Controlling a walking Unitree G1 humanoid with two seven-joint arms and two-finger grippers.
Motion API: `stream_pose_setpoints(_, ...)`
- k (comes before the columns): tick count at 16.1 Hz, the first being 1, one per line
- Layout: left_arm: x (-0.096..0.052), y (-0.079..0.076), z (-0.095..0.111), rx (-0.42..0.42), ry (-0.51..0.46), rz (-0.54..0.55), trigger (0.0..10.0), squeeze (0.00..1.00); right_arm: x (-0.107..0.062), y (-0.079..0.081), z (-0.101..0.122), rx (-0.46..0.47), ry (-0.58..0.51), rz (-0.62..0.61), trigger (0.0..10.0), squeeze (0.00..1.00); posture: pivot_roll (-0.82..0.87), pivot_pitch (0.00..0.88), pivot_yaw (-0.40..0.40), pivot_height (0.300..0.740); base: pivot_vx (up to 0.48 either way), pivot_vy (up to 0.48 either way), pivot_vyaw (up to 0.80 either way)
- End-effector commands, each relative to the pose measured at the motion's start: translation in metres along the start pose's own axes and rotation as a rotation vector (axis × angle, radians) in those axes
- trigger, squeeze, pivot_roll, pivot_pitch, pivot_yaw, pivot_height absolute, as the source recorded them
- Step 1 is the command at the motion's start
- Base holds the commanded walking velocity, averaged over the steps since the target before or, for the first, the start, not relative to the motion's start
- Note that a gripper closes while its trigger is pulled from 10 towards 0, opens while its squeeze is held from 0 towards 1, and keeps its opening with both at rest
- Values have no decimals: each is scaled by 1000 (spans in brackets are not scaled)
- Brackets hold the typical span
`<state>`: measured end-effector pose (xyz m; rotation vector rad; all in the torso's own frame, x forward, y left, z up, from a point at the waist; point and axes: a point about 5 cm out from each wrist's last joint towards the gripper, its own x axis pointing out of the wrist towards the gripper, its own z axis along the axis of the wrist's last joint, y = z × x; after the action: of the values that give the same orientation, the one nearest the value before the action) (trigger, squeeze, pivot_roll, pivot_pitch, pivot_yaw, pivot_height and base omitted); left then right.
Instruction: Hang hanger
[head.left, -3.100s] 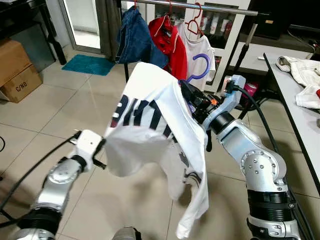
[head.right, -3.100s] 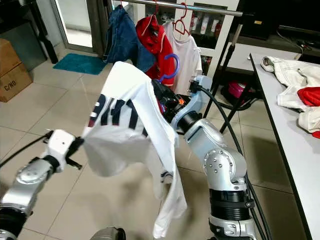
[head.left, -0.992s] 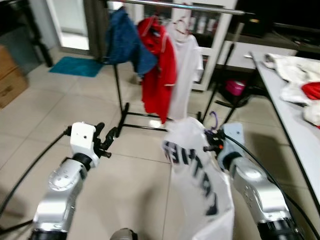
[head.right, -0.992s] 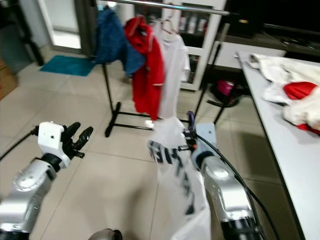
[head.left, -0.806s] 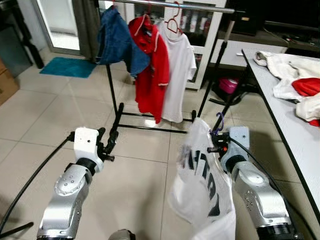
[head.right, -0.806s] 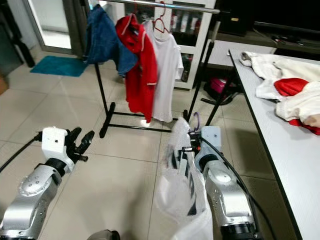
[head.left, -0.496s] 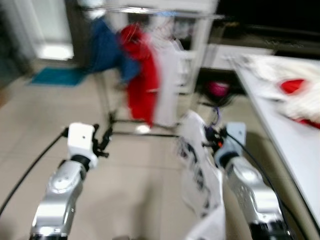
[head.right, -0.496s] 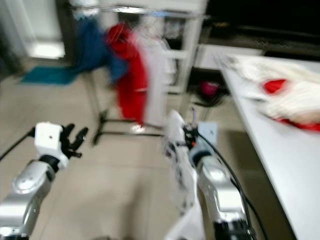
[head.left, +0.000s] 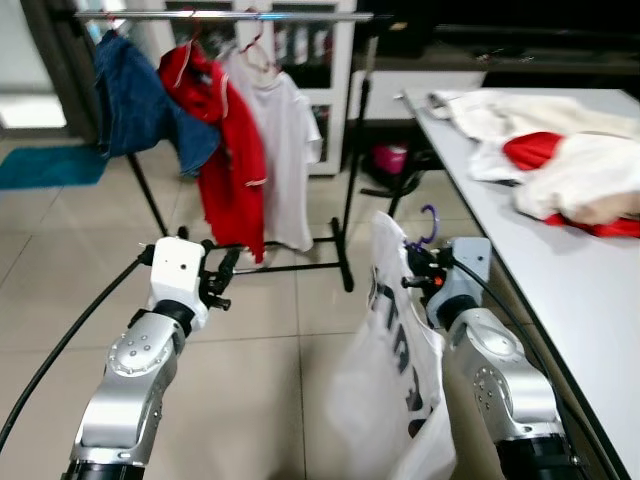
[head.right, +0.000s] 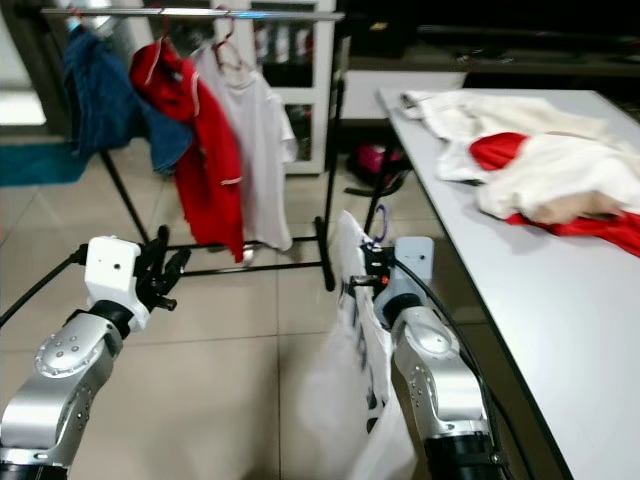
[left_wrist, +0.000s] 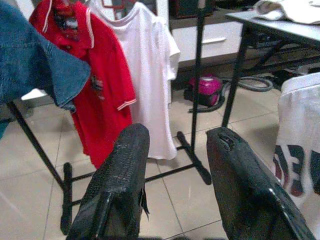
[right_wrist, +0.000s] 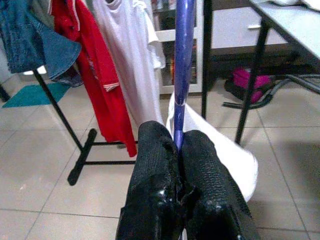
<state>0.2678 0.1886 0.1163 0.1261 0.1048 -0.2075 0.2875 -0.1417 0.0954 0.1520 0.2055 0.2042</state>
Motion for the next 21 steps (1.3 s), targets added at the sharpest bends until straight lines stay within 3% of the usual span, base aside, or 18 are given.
stream_pose_setpoints(1,3,-1,1,-1,4,-2,10000,365,2,-2,10,-1,-35,6,10000,0,6,0,-7,740,322,0,0)
stream_pose_setpoints(4,3,-9,3,-4,5,-30,10000,369,0,-5,11,12,-37,-6,10000,0,19,0,1,740,319,0,0)
stream_pose_setpoints(9,10,-3,6,3,6,-38,10000,369,0,2,11,-1,-43,8,10000,0,6,0,22,740,322,0,0)
stream_pose_setpoints(14,7,-12,2,-8,17,-65,10000,361,-2,-9,11,-24,-45,-24,10000,0,3,0,28,740,329,0,-248)
stream_pose_setpoints(21,11,-10,3,-17,10,-49,10000,373,2,-3,16,-76,-54,26,10000,0,6,0,22,740,337,0,0)
